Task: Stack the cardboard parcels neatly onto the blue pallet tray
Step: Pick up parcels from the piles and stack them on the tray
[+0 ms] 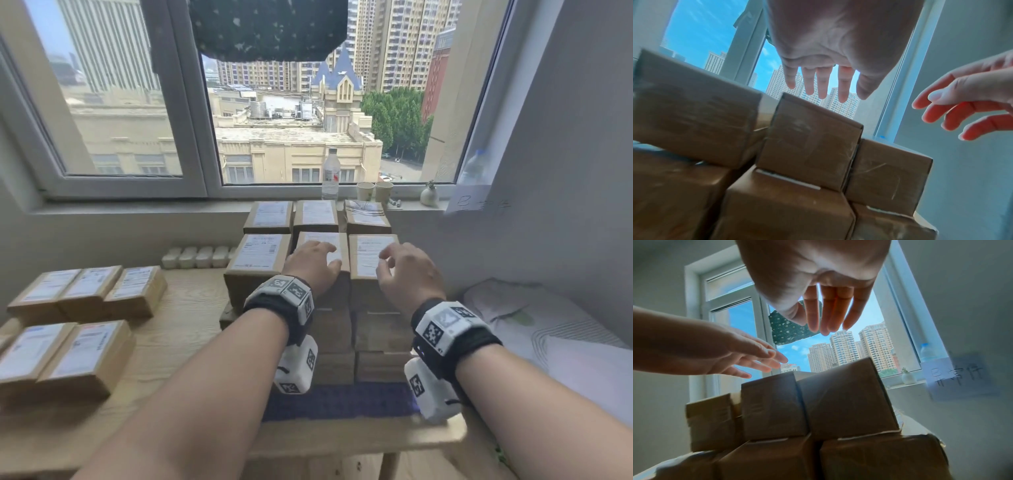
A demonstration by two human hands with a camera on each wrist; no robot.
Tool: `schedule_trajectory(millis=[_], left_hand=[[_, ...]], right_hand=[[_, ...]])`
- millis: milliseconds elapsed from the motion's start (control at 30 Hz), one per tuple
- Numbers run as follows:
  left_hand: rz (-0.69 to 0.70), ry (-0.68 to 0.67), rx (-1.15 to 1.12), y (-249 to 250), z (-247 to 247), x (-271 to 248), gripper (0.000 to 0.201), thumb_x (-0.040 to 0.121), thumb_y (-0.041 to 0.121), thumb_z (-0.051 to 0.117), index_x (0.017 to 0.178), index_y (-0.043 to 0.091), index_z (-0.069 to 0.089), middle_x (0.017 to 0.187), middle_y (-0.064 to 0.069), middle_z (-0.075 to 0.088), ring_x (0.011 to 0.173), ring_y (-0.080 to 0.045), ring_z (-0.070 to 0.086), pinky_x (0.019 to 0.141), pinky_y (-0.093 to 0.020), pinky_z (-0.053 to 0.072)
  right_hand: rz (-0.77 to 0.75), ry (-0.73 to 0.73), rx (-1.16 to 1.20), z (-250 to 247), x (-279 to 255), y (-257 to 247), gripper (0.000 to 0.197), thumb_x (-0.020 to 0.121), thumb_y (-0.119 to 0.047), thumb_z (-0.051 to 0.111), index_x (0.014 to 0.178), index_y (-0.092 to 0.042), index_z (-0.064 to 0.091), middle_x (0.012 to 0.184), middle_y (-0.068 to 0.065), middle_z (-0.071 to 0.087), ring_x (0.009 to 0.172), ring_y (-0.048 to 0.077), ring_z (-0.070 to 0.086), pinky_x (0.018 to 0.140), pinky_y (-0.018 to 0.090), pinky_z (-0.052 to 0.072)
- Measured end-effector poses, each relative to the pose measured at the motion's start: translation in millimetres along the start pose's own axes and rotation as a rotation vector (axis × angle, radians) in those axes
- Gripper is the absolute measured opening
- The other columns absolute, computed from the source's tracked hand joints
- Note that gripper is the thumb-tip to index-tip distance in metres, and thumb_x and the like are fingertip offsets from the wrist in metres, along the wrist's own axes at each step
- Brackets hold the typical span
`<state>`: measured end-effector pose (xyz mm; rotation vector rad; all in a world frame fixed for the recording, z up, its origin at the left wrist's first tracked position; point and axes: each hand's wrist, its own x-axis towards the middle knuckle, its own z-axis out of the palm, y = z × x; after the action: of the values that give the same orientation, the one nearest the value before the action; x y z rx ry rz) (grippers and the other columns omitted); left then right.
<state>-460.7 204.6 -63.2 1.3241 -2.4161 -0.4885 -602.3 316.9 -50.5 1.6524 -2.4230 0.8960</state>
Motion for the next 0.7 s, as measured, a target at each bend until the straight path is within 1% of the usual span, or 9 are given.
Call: schedule_trajectory(millis=[100,233,400,467,567,700], left_hand=[[-0.049,0.032,-0.004,-9.9,-2.3,-32.6,0.043,0.099,0.037,0.047,0.139,0.023,0.049,0.148,-0.002,0.043,0.139,-0.021,0.036,0.116,-0.041,0.029],[-0.114,0.052,0.005,-30.9,-4.2,-77.5,0.040,0.098,0.035,0.049,0.136,0.024,0.053,0.144,-0.002,0.046,0.135,-0.022,0.040,0.113,-0.043,0.034],[-0.140,0.146,0.028,-62.9,-14.4,-117.5,0.034,0.095,0.030,0.050,0.128,0.025,0.058,0.137,-0.001,0.052,0.128,-0.023,0.046,0.106,-0.040,0.040],[-0.160,0.141,0.027,-76.2,-19.1,-131.5,0.035,0.096,0.030,0.049,0.129,0.025,0.057,0.135,0.000,0.053,0.127,-0.023,0.046,0.106,-0.040,0.040],[-0.192,0.131,0.032,-101.7,-26.5,-153.3,0.034,0.096,0.030,0.049,0.129,0.025,0.057,0.134,-0.001,0.052,0.127,-0.023,0.045,0.107,-0.039,0.038],[-0.277,0.130,0.017,-150.5,-46.7,-179.8,0.035,0.096,0.030,0.048,0.131,0.025,0.055,0.139,0.001,0.049,0.130,-0.021,0.043,0.109,-0.040,0.037]], right_hand=[[-0.064,-0.061,-0.021,3.4,-25.2,-19.3,0.021,0.094,-0.028,0.048,0.104,-0.019,0.064,0.105,0.002,0.065,0.099,0.024,0.058,0.083,0.033,0.044],[-0.107,-0.153,-0.016,15.4,-60.1,-45.5,0.023,0.094,-0.031,0.046,0.105,-0.021,0.064,0.108,0.001,0.065,0.100,0.024,0.060,0.078,0.032,0.041],[-0.148,-0.238,-0.004,34.5,-93.0,-75.6,0.024,0.094,-0.032,0.045,0.107,-0.024,0.063,0.110,-0.001,0.066,0.102,0.023,0.059,0.080,0.032,0.042],[-0.157,-0.268,-0.001,43.6,-100.7,-90.0,0.024,0.094,-0.033,0.045,0.106,-0.024,0.064,0.110,-0.001,0.066,0.102,0.024,0.060,0.079,0.032,0.041],[-0.173,-0.303,0.015,59.1,-109.8,-115.9,0.024,0.093,-0.033,0.045,0.105,-0.025,0.064,0.107,-0.001,0.068,0.100,0.024,0.061,0.082,0.033,0.045],[-0.217,-0.349,0.012,86.1,-120.1,-163.1,0.025,0.094,-0.033,0.045,0.107,-0.025,0.064,0.106,-0.002,0.068,0.099,0.023,0.062,0.080,0.032,0.045]])
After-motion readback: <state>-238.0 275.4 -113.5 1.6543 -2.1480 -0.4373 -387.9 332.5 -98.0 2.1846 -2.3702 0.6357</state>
